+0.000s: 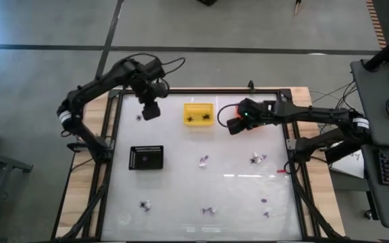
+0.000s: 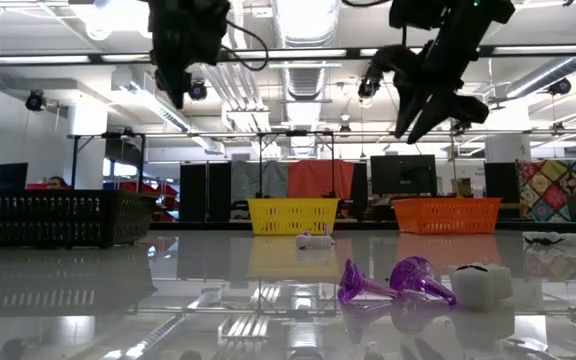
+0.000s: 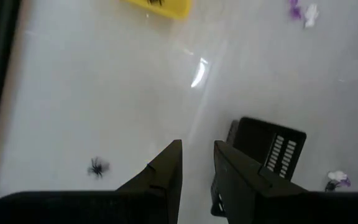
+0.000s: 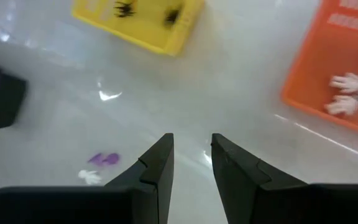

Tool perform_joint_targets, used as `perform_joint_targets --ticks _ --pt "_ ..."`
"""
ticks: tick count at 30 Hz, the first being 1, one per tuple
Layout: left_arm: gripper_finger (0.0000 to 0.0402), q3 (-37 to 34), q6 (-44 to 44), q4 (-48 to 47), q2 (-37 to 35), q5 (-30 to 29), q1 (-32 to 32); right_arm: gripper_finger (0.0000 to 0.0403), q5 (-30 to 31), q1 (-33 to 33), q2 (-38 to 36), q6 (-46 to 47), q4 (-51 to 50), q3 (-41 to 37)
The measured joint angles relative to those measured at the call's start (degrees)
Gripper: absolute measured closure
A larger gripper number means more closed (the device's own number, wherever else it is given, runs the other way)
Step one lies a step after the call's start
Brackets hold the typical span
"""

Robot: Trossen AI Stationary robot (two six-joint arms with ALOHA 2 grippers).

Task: Sort Halloween decoration
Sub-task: Put the purple hat toy into the black basket

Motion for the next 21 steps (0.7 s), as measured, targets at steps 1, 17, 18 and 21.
perform_joint_targets --ticks 1,17,18,21 --pt "0.0327 -1.9 0.0 0.7 -0.9 0.0 -0.1 0.0305 0.0 0.7 0.0 0.0 0.8 0.0" --pt "0.0327 -20.2 -8.2 6.9 -12.3 0.2 -4.8 0.0286 2.5 4.9 2.6 0.2 2.8 0.0" --pt "0.0327 -20.8 -9.2 7.7 -12.8 0.2 -5.4 0.0287 1.3 4.9 2.7 -0.3 2.7 0.0" --pt "0.0327 -22.2 -12.6 8.9 -13.7 0.2 -6.9 0.0289 -2.5 5.3 3.0 -1.2 2.2 0.0"
